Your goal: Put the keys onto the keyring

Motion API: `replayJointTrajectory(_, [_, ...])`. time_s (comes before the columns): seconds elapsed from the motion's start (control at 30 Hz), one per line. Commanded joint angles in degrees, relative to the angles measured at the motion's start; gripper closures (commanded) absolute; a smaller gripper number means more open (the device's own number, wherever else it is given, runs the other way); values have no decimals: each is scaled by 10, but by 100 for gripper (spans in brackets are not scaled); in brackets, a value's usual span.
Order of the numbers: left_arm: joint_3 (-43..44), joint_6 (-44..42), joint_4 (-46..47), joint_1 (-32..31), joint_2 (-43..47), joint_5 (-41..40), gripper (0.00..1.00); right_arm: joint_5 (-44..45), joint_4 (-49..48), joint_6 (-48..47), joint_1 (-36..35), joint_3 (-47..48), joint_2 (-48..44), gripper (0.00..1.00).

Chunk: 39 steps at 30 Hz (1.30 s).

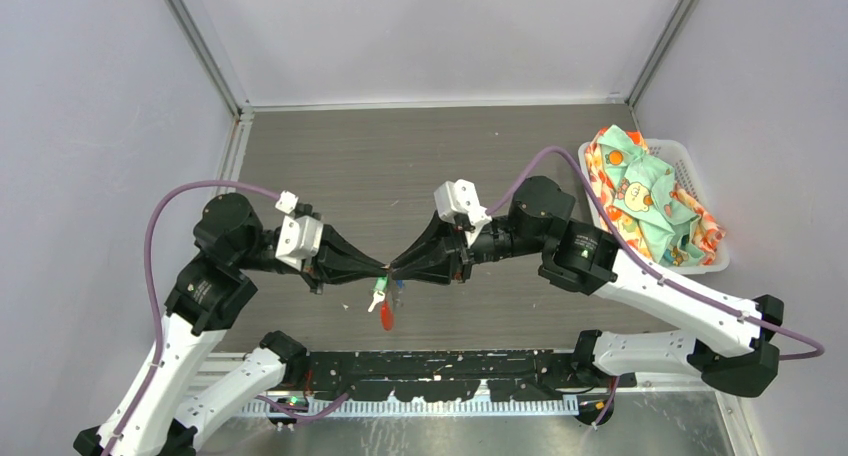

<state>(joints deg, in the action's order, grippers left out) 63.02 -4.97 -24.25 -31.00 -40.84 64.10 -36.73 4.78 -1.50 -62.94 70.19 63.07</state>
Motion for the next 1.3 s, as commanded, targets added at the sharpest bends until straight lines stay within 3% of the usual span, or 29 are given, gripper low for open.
replayJointTrajectory(0.0, [0, -3, 30, 1, 7, -5, 100, -1, -14, 7, -3, 30, 10, 76])
replayJointTrajectory(0.27, [-1, -5, 30, 1, 10, -4, 100, 22, 1, 6, -3, 31, 14, 69])
replayJointTrajectory(0.33, [-1, -5, 31, 1, 10, -4, 100, 21, 2, 3, -3, 31, 14, 77])
replayJointTrajectory(0.4, [-1, -7, 30, 1, 10, -4, 100, 18, 2, 3, -3, 33, 14, 95])
replayJointTrajectory(0.43, [-2, -8, 29, 1, 11, -4, 100, 21, 2, 5, -3, 34, 14, 99])
replayJointTrajectory(0.6, [-11, -48, -4, 1, 14, 0, 100, 42, 5, 14, -3, 36, 13, 99])
replayJointTrajectory(0.63, [-12, -76, -31, 1, 14, -3, 98, 47, 24, 13, -3, 44, 15, 99])
replayJointTrajectory(0.77, [-4, -133, -108, 1, 13, -39, 69, 60, 131, -18, -3, 99, 32, 99])
replayJointTrajectory(0.87, [13, -153, -144, 1, 6, -55, 60, 61, 233, -50, -3, 150, 56, 99])
replayJointTrajectory(1.0, [49, -194, -205, 1, -22, -59, 59, 52, 339, -70, -3, 221, 104, 99])
replayJointTrajectory(1.27, [80, -204, -213, 1, -47, -47, 66, 47, 462, -91, -3, 322, 172, 99])
